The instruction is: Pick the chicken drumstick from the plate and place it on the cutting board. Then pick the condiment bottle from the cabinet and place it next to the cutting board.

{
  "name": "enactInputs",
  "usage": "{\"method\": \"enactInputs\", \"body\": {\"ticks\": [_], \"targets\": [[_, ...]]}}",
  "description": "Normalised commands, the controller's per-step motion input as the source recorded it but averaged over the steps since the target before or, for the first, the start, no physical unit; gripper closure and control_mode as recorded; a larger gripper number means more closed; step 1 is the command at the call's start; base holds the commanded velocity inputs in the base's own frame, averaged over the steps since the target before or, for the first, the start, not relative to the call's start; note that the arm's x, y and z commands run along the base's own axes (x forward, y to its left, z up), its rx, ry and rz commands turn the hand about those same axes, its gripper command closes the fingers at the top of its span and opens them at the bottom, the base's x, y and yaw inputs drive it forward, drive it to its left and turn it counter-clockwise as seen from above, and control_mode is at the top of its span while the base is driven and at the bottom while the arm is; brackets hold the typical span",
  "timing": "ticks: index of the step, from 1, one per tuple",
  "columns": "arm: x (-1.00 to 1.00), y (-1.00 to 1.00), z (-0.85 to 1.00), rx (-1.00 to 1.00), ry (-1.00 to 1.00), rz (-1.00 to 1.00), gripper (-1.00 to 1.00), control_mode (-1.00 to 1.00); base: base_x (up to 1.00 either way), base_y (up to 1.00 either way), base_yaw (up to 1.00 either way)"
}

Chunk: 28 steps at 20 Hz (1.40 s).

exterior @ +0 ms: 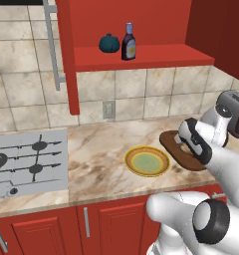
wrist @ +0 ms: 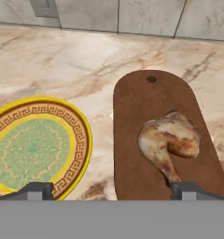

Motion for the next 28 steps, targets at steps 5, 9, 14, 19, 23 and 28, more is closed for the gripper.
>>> {"method": "enactInputs", "body": {"ticks": [5,9,14,19,23,28], "targets": [[-0.10,0.13,0.30,-0.01,-0.04,0.00,-1.00,-1.00,0.00,0.00,0.00],[-0.10,0.12,0.29,0.00,-0.04,0.00,-1.00,-1.00,0.00,0.00,0.00],[-0.09,0.19,0.26,0.00,-0.01,0.00,-1.00,-1.00,0.00,0.00,0.00],[-0.10,0.27,0.17,0.00,0.00,0.00,-1.00,-1.00,0.00,0.00,0.00],[-0.06,0.24,0.09,0.05,0.00,0.00,-1.00,-1.00,0.00,0.00,0.00],[-0.11,0.25,0.00,0.08,0.00,0.00,-1.00,-1.00,0.00,0.00,0.00]]}}
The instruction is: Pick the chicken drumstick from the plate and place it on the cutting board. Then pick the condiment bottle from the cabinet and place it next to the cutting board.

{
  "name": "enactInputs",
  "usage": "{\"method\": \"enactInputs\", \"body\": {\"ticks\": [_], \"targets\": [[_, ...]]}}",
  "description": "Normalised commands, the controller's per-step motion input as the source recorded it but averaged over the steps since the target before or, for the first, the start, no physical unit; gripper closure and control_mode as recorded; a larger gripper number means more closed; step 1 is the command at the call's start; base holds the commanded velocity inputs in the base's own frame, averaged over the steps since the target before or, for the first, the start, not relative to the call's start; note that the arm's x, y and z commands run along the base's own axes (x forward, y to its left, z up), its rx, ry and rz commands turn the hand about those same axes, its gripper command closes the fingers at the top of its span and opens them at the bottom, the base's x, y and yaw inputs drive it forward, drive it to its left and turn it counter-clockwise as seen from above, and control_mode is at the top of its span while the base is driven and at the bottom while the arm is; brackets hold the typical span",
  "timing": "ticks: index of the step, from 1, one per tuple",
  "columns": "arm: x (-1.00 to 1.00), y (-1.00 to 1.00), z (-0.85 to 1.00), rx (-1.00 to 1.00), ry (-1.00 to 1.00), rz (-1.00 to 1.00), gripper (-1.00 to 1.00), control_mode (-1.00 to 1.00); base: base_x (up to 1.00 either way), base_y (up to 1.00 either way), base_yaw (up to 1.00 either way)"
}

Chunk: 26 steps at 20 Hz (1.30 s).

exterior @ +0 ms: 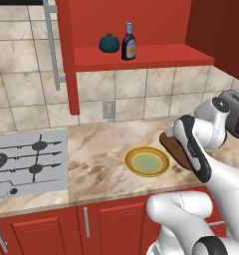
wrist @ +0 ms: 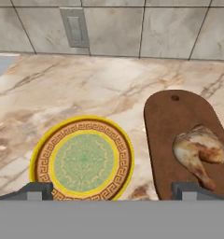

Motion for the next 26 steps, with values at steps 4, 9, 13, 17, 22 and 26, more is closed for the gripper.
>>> {"method": "enactInputs", "body": {"ticks": [4,9,13,17,22,26], "targets": [[-0.14,0.27,0.00,0.13,0.00,0.00,-1.00,-1.00,0.00,0.00,0.00],[-0.22,0.34,0.00,0.14,0.00,0.00,-1.00,-1.00,0.00,0.00,0.00],[-0.18,0.36,0.00,0.16,0.00,0.00,-1.00,-1.00,0.00,0.00,0.00],[-0.16,0.36,0.00,0.19,0.00,0.00,-1.00,-1.00,0.00,0.00,0.00],[-0.11,0.31,0.00,0.23,0.01,0.00,-1.00,-1.00,0.00,0.00,0.00],[-0.06,0.18,0.00,0.27,0.09,-0.01,-1.00,-1.00,0.00,0.00,0.00]]}}
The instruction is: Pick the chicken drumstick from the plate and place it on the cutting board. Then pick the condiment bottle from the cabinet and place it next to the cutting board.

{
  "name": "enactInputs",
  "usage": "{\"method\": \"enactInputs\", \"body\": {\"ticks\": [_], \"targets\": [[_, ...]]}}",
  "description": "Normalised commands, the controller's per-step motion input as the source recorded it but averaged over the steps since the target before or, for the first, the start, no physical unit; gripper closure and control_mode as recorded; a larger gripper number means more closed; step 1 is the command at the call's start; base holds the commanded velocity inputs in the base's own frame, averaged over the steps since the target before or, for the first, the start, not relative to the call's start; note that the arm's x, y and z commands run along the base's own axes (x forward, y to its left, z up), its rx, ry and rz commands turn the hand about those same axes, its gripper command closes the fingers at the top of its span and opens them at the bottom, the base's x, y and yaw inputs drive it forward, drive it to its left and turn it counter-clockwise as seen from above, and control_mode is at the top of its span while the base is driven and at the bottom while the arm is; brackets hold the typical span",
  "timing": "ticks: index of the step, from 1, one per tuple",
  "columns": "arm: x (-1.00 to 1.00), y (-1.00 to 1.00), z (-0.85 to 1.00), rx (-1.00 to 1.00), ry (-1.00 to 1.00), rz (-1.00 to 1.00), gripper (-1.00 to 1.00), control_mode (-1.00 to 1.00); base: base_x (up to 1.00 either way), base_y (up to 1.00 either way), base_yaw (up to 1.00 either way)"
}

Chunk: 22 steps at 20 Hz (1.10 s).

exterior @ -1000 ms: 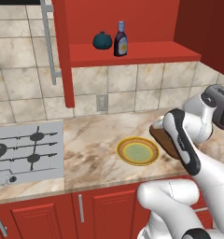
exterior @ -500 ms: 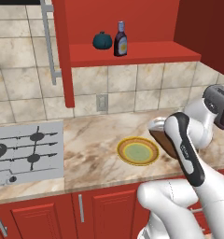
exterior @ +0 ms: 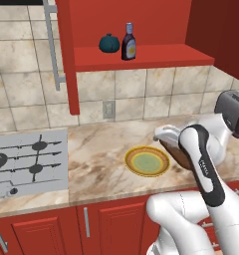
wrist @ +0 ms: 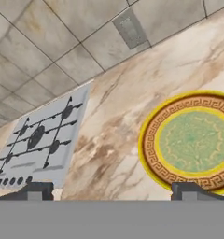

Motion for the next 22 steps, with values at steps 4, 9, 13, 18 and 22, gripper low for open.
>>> {"method": "enactInputs", "body": {"ticks": [4,9,13,18,22], "targets": [[0.00,0.08,0.00,0.28,0.16,-0.03,-1.00,-1.00,0.00,0.00,0.00],[0.00,0.01,0.00,0.29,0.22,-0.09,-1.00,-1.00,0.00,0.00,0.00],[0.00,0.00,0.03,0.32,0.22,-0.15,-1.00,-1.00,0.00,0.00,0.00],[0.00,0.04,0.09,0.32,0.15,-0.18,-1.00,-1.00,0.00,0.00,0.00],[-0.01,0.20,0.10,0.30,0.11,-0.20,-1.00,-1.00,0.00,0.00,0.00]]}}
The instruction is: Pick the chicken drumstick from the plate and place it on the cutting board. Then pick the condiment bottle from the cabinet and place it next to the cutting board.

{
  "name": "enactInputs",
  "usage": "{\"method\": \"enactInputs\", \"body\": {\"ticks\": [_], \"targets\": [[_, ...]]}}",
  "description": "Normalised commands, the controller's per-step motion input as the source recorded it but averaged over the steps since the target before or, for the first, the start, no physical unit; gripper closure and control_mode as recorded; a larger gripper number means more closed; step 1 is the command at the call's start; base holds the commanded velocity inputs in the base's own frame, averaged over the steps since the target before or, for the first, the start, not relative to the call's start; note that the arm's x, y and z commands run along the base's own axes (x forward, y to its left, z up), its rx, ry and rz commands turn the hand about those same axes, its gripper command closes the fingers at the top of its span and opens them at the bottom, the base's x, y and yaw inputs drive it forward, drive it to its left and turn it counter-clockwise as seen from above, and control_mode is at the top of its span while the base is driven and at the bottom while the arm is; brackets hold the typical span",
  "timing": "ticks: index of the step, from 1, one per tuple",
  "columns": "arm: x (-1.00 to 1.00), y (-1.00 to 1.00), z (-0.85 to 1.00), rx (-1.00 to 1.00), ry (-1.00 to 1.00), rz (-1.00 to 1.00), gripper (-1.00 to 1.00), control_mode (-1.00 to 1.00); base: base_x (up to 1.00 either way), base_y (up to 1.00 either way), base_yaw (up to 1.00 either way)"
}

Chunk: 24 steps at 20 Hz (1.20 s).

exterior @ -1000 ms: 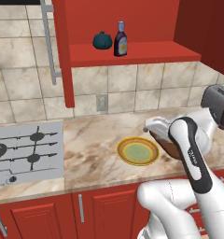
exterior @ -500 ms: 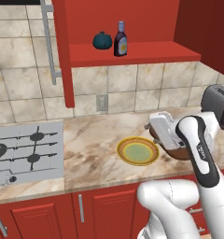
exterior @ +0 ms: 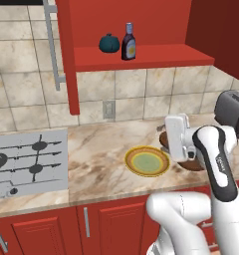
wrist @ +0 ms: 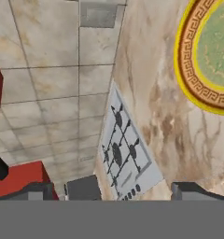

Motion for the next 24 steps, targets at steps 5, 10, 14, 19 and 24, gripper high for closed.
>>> {"method": "enactInputs", "body": {"ticks": [5,10,14,19,24], "targets": [[-0.03,0.27,0.04,0.27,0.12,-0.23,-1.00,-1.00,0.00,0.00,0.00],[0.00,0.25,0.01,0.26,0.16,-0.26,-1.00,-1.00,0.00,0.00,0.00],[0.00,0.20,0.00,0.27,0.26,-0.24,-1.00,-1.00,0.00,0.00,0.00],[0.00,0.15,0.00,0.30,0.31,-0.21,-1.00,-1.00,0.00,0.00,0.00],[0.03,0.15,0.00,0.33,0.31,-0.15,-1.00,-1.00,0.00,0.00,0.00]]}}
